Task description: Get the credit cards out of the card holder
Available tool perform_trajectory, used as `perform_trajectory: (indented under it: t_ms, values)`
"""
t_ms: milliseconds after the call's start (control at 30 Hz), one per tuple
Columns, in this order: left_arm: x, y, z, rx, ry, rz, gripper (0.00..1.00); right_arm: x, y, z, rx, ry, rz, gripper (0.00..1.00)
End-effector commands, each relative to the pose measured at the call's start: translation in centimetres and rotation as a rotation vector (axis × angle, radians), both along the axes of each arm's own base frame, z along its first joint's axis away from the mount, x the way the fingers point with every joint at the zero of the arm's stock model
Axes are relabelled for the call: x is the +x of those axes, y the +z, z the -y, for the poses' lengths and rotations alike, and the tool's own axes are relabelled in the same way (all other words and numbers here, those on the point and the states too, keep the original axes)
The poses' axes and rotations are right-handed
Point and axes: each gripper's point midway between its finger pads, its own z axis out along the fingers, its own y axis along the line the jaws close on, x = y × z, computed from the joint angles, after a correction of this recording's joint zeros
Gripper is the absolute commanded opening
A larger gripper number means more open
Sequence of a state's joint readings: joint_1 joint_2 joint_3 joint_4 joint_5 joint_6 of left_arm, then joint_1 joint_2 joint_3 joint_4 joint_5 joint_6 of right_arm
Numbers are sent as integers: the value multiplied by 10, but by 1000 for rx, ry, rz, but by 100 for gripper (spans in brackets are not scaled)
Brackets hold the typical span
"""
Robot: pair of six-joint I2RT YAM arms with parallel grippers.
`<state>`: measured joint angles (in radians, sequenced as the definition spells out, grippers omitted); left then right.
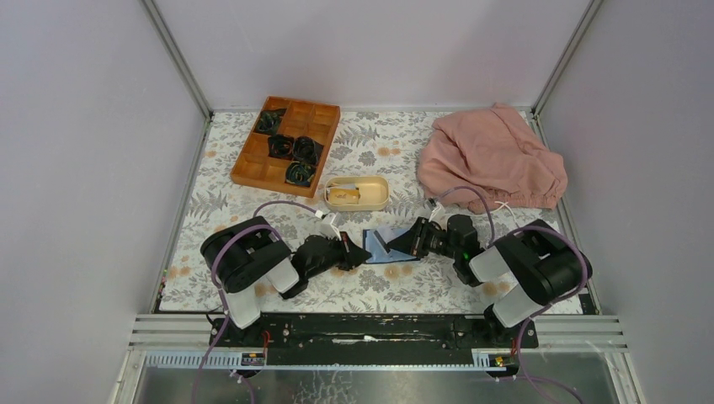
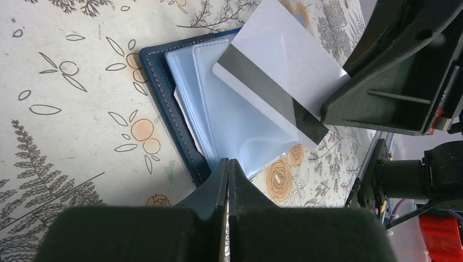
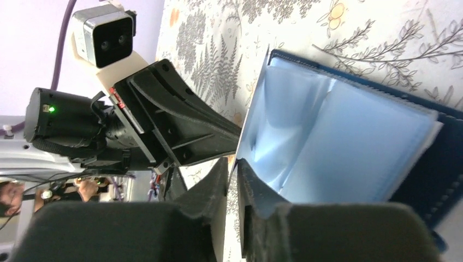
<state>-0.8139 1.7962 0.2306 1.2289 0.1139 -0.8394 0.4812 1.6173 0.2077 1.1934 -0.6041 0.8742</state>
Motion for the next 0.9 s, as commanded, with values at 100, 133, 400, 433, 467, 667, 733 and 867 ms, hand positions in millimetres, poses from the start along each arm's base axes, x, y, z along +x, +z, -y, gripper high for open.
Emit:
perform_trajectory:
  t_ms: [100, 133, 400, 433, 467, 667, 733, 867]
  values:
    - [-10, -12, -4, 23, -21, -30, 0, 9, -7, 14, -145, -34, 61, 2]
    - [-9, -11, -4, 21, -21, -29, 0, 9, -8, 16, -162, -39, 63, 1]
    - [-10, -1, -1, -4, -39, -7, 0, 14, -5, 38, -324, -95, 86, 0]
    - [-11, 3, 0, -13, -50, 10, 5, 14, 1, 42, -349, -100, 107, 0]
    - [-12, 10, 1, -29, -66, 33, 13, 12, 5, 45, -372, -97, 119, 0]
    - [-24, 62, 13, -188, -229, 93, 55, -16, 39, 49, -351, -11, 205, 0]
    - [-33, 86, 20, -259, -308, 114, 55, -33, 54, 40, -261, 69, 227, 0]
    - [-43, 120, 29, -338, -403, 149, 57, -57, 69, 32, -177, 170, 227, 0]
